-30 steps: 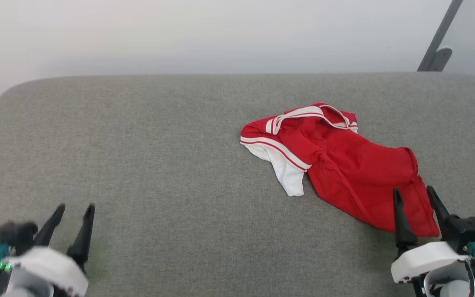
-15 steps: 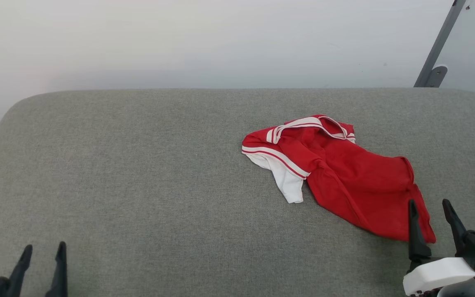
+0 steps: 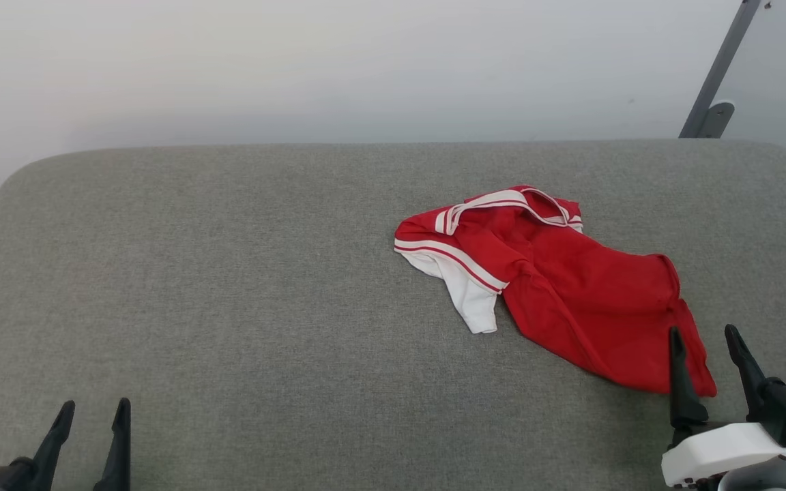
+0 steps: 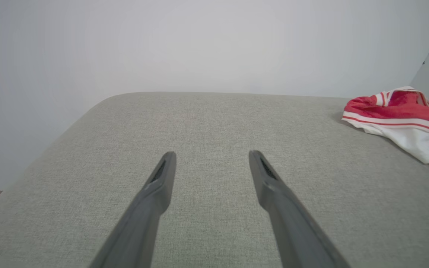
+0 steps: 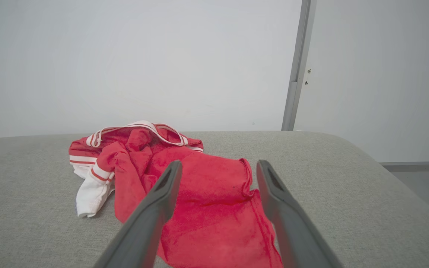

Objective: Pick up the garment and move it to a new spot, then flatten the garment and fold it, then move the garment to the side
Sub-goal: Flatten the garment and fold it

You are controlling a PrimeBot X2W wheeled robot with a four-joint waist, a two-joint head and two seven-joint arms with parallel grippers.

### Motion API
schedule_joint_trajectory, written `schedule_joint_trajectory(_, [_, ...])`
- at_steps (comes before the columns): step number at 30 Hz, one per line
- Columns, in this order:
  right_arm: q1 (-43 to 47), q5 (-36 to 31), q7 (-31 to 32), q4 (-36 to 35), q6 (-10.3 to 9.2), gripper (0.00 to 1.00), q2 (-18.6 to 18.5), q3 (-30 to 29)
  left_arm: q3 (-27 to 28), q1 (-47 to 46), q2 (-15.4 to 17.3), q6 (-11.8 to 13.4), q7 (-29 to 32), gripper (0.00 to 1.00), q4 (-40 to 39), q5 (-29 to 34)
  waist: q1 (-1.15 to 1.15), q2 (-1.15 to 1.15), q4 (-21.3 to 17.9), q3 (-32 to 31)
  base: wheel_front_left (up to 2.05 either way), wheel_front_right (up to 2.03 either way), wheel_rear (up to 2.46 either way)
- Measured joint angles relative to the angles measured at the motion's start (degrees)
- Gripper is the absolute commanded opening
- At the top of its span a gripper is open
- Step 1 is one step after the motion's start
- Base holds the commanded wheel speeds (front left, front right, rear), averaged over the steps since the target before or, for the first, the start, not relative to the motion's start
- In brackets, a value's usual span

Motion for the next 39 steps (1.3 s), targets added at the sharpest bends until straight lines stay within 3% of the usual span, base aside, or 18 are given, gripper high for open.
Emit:
schedule_joint_trajectory(6, [-1.0,0.8,0.0,-0.2,0.00,1.00,0.0,0.9,-2.3,-1.8,1.5,0.0,0.0,1.00,-1.7,-1.3,0.00,0.00,-0.9,1.1,0.00,0.00,0.00])
schedule_joint_trajectory(10, [-3.1,2.2,0.0,-0.7,0.00,1.00,0.0,2.4,-9.9,-8.7,6.0,-0.1,0.0,1.00,-3.5,-3.8,0.00,0.00,-2.1,3.0,0.00,0.00,0.00])
schedule_joint_trajectory(15, [-6.6,5.1,0.0,-1.8,0.00,1.00,0.0,5.5,-28.1,-24.7,17.7,-0.2,5.0,1.00,-3.7,-12.4,0.00,0.00,-5.0,7.5,0.00,0.00,0.00])
schedule_joint_trajectory(20, [-8.9,7.8,0.0,-2.2,0.00,1.00,0.0,7.7,-42.7,-38.2,25.0,-0.1,21.4,1.00,-3.2,-27.8,0.00,0.00,-8.8,11.5,0.00,0.00,0.00])
schedule_joint_trajectory(24, [-10.1,10.4,0.0,-3.2,0.00,1.00,0.0,9.6,-48.9,-47.9,27.5,-0.1,33.3,1.00,-2.5,-39.3,0.00,0.00,-12.1,14.7,0.00,0.00,0.00])
schedule_joint_trajectory(28, [-10.7,12.3,0.0,-3.6,0.00,1.00,0.0,11.0,-52.2,-54.0,27.8,-0.1,40.0,1.00,1.2,-46.4,0.00,0.00,-15.5,17.5,0.00,0.00,0.00])
schedule_joint_trajectory(35, [-11.4,14.7,0.0,-5.2,0.00,1.00,0.0,12.3,-54.5,-60.1,28.2,-0.1,45.5,1.00,9.2,-52.3,0.00,0.00,-21.0,22.0,0.00,0.00,0.00])
schedule_joint_trajectory(39, [-11.3,14.9,0.0,-5.5,0.00,1.00,0.0,12.1,-55.0,-62.3,28.3,-0.1,46.7,1.00,10.0,-53.9,0.00,0.00,-22.7,23.7,0.00,0.00,0.00])
